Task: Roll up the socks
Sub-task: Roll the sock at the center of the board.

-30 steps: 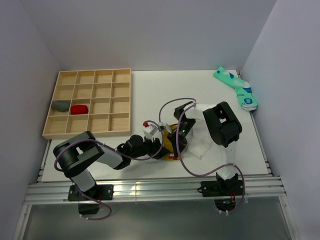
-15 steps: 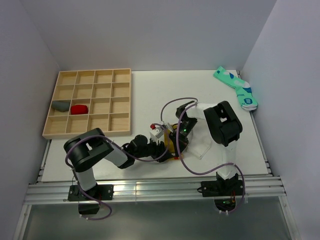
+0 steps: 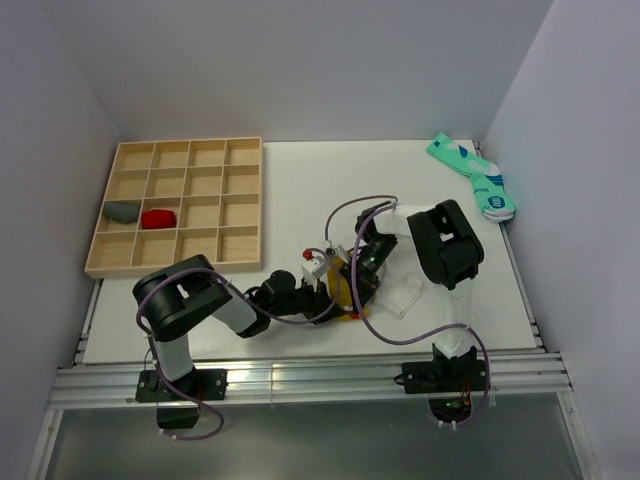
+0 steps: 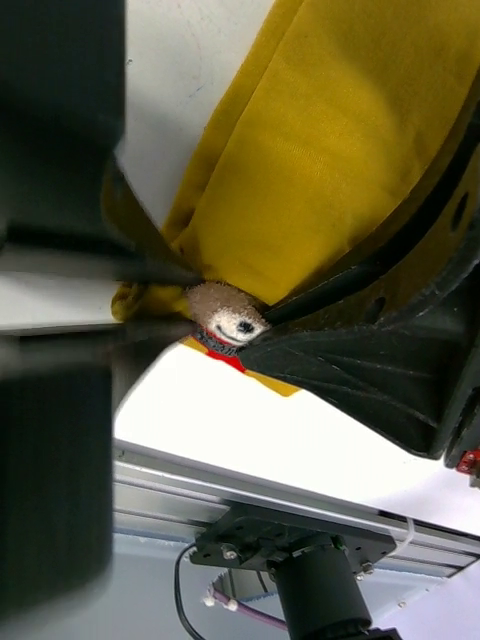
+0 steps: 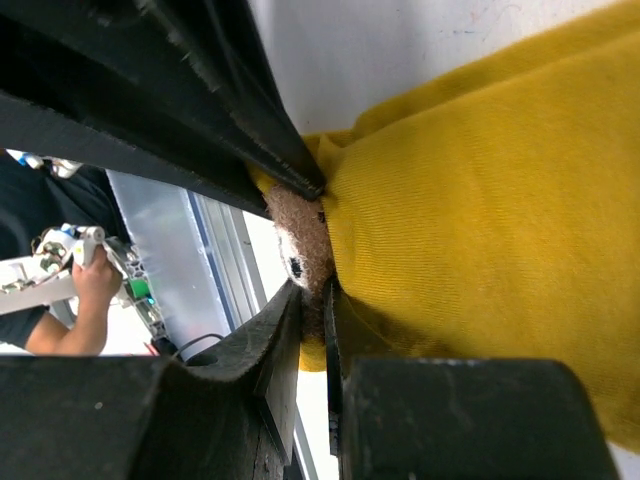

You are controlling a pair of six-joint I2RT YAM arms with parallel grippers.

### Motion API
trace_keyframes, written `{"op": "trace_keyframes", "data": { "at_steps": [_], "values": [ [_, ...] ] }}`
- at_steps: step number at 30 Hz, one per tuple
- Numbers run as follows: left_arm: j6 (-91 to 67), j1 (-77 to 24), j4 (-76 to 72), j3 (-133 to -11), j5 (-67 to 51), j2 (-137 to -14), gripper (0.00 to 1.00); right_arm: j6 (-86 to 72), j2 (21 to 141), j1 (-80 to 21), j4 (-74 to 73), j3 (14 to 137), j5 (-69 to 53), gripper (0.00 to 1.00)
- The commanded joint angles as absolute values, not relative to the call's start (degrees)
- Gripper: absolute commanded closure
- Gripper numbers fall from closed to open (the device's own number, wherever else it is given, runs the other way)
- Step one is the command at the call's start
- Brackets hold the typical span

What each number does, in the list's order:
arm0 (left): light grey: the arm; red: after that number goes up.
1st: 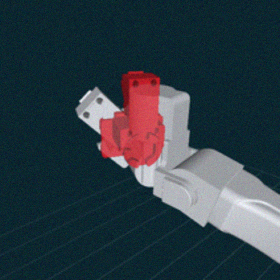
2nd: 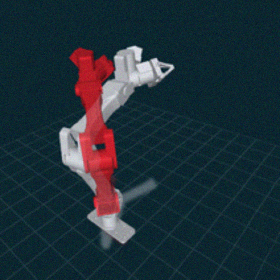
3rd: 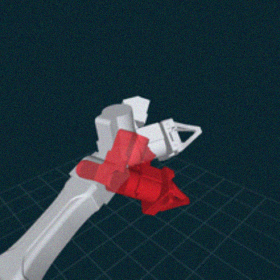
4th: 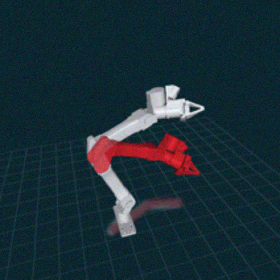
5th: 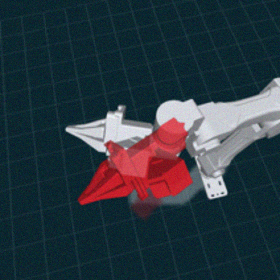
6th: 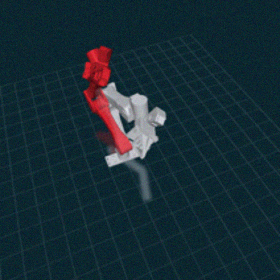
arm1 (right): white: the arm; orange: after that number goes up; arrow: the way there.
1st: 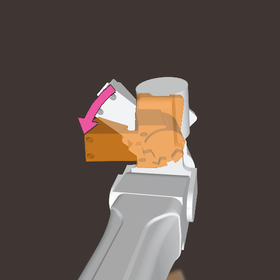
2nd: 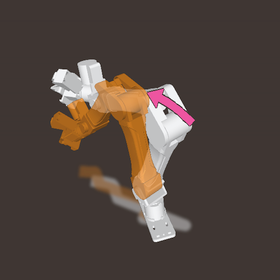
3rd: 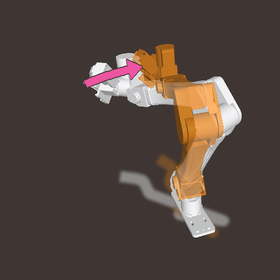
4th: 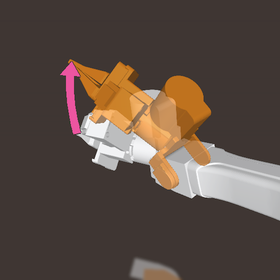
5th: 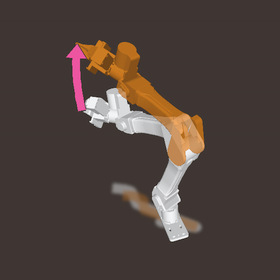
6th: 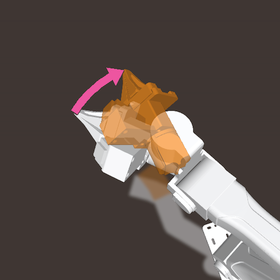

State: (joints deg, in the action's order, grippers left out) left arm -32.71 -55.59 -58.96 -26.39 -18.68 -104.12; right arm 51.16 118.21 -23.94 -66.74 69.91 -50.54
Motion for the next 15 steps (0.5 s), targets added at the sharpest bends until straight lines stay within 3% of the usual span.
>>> {"op": "trace_keyframes", "data": {
  "at_steps": [1,4,9,15],
  "values": [
    [-33.13,-55.9,-57.76,-27.68,-21.01,-104.76,0.83,50.02,116.63,-23.29,-62.5,69.52,-48.16,0.83],
    [-33.92,-55.99,-55.65,-28.21,-21.45,-105.12,0.99,49.04,115.23,-23.29,-61.53,69.08,-48.08,0.74],
    [-37.17,-55.9,-51.77,-28.39,-20.83,-105.2,1.0,45.1,109.62,-23.2,-56.79,66.63,-46.24,0.59],
    [-43.5,-54.93,-50.71,-26.82,-22.49,-105.73,1.0,41.14,96.45,-23.12,-46.51,59.26,-41.85,0.53]
  ]
}}
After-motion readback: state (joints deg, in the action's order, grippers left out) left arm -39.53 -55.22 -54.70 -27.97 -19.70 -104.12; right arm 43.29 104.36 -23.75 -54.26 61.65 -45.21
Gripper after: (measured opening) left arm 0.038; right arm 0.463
